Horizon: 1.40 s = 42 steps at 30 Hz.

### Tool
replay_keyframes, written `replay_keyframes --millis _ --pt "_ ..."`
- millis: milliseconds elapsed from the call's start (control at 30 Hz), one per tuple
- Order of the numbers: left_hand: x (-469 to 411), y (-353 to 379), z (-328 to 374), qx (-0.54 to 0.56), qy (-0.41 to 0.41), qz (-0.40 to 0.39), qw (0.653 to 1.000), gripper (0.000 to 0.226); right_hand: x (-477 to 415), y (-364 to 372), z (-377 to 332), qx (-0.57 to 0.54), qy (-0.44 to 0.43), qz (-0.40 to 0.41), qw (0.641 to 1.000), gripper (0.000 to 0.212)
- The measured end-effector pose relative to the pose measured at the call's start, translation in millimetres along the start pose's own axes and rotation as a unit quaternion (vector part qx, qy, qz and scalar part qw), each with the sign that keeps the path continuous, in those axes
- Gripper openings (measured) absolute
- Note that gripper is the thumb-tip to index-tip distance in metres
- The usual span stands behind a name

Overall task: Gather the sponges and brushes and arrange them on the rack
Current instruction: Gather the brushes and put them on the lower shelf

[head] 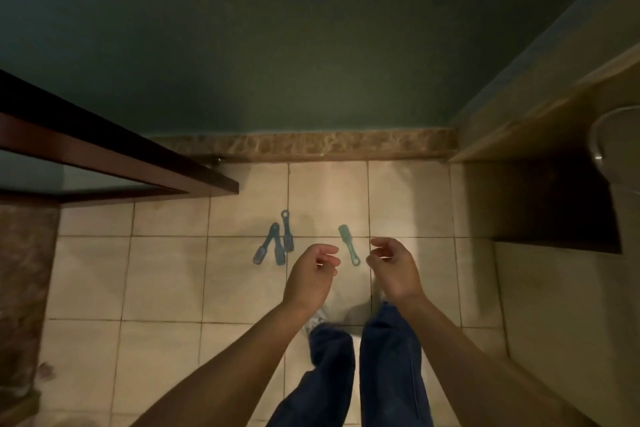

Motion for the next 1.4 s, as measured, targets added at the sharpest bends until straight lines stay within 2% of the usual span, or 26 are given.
replay_keyframes --millis 400,567,733,867,1000,1100,1200,1267,1400 --pt "-199.8 84.6 -146.5 0.053 -0.060 0.023 0.997 0.033 -210.9 74.4 152.7 0.044 0.047 -0.030 0.997 0.027" --pt "-267.9 120.4 -200.3 0.076 -0.094 0.020 0.992 0.038 -273.4 94.9 208.0 0.055 0.066 -0.055 0.995 0.040" --pt "-320.4 151.4 -228.1 0.124 -0.107 0.024 0.986 0.038 -324.6 115.6 245.5 0.095 0.051 -0.080 0.991 0.041" --pt "-346.1 168.2 -247.4 0.184 -0.139 0.025 0.973 0.042 -351.0 126.3 267.8 0.126 0.063 -0.089 0.986 0.038" --pt "-358.1 178.8 -265.6 0.222 -0.166 0.025 0.960 0.034 -359.4 125.5 278.1 0.078 0.055 -0.025 0.995 0.037" --pt "-360.2 181.6 -275.8 0.261 -0.183 0.031 0.947 0.033 -360.3 128.9 283.5 0.042 0.062 -0.011 0.997 0.033" --pt "-357.0 179.2 -278.2 0.267 -0.171 0.019 0.948 0.031 -354.6 140.7 280.3 0.033 0.058 -0.070 0.995 0.021" --pt "-350.0 173.8 -277.2 0.283 -0.163 0.011 0.945 0.028 -346.6 150.6 274.0 0.019 0.060 -0.109 0.992 0.021" --pt "-333.6 144.8 -281.2 0.306 -0.147 0.053 0.939 0.028 -330.3 177.3 261.0 -0.011 0.087 -0.169 0.982 0.021"
Point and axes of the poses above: each hand's wrist, its own x-axis away from the middle knuckle, its own y-axis out of the palm, z = x × y, the point moved 5 cm from there along -x, towards the middle knuckle, and after that the axes turned 7 degrees about -x, right-handed, at the moved point
